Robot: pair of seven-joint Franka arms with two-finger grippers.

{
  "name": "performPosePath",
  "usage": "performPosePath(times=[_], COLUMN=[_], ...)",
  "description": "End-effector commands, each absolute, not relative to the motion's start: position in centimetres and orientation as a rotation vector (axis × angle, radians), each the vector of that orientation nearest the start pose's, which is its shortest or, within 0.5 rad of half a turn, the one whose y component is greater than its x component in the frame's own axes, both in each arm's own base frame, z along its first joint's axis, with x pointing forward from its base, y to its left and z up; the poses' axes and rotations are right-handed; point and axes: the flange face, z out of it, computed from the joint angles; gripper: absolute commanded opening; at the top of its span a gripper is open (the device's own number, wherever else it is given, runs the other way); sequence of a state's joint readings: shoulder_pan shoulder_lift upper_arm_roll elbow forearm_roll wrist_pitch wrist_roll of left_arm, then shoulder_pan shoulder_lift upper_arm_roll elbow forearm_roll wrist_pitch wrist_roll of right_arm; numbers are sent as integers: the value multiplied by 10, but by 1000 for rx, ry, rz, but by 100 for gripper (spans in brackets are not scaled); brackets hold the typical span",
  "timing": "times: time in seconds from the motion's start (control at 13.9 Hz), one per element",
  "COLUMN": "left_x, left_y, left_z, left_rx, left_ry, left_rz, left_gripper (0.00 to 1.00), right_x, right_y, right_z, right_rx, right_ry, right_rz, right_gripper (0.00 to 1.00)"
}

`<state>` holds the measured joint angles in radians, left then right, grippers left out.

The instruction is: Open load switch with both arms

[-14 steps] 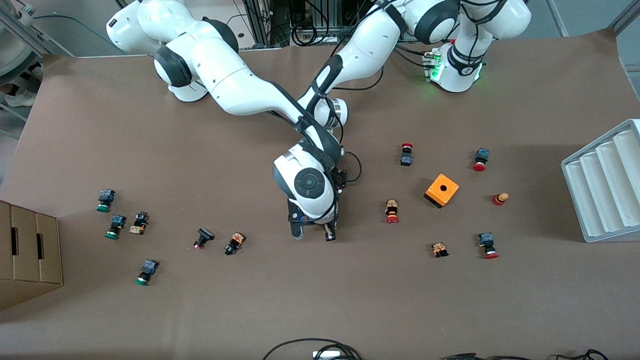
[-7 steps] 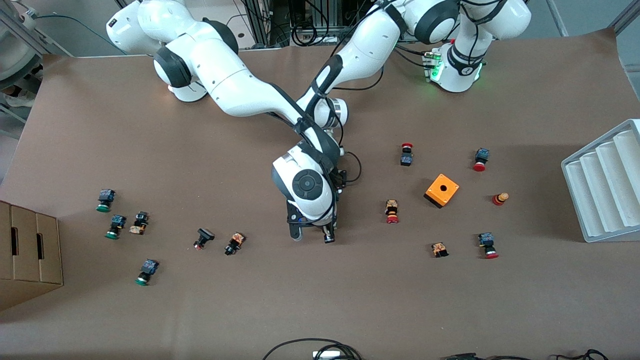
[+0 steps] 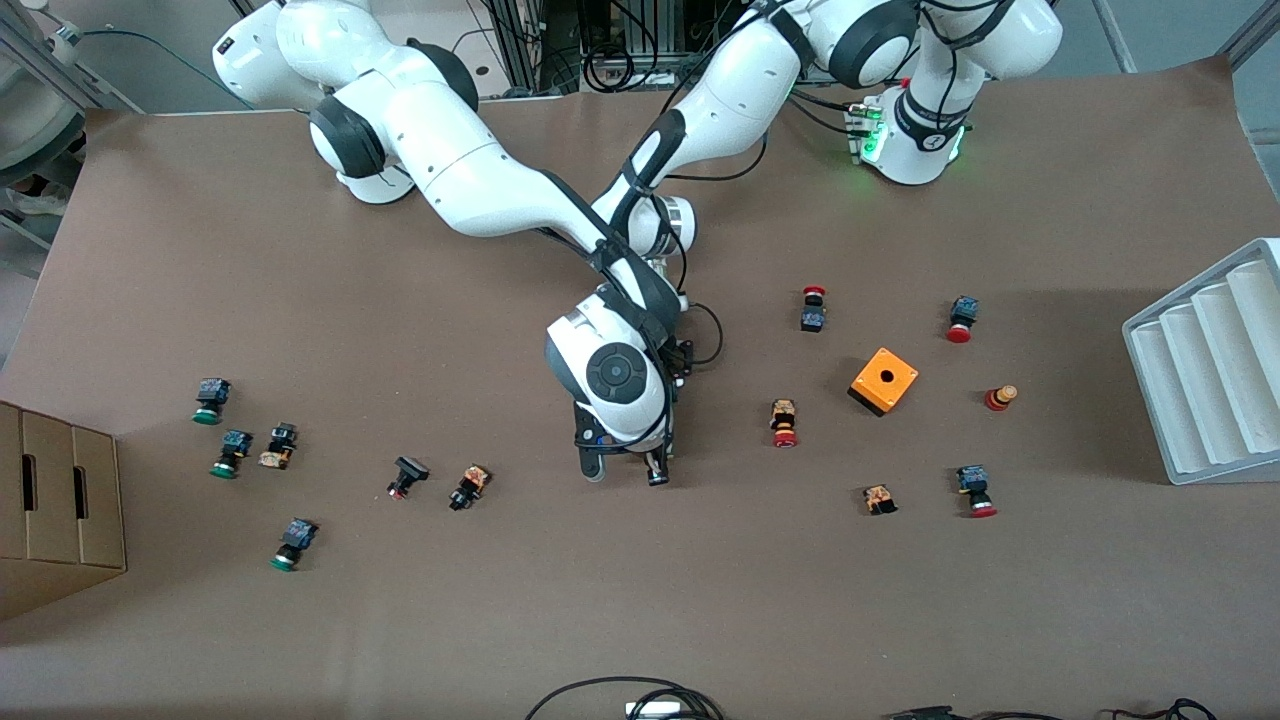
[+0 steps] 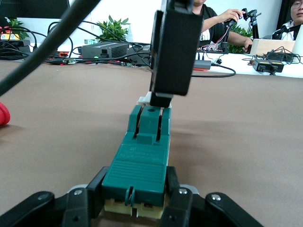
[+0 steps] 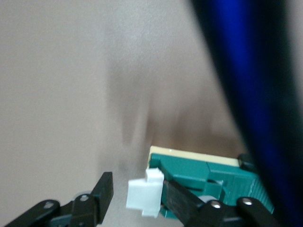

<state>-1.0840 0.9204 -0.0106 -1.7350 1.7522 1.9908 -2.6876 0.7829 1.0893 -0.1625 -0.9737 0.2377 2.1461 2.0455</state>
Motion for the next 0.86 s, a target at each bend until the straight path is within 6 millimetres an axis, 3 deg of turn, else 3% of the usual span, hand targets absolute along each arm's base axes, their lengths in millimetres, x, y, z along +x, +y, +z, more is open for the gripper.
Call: performPosePath(times=[0.0, 0.22, 0.5, 0.79], left_x=[348, 348, 348, 349], left_y=[-532, -532, -533, -533], left_z=[57, 57, 58, 59], left_rx=[-2495, -2495, -2495, -2495], left_ry=[-229, -231, -232, -233], left_rz=[-1864, -1866, -1867, -1869], left_gripper=[51, 51, 51, 51], right_x=[612, 612, 612, 610], right_y=[501, 501, 503, 510], right_z=[186, 188, 197, 221], right_rx=[-2275, -2277, -2262, -2246], right_ry=[2066, 2065, 2060, 2043], right_rz=[75, 81, 102, 122], right_gripper=[57, 48, 50, 57])
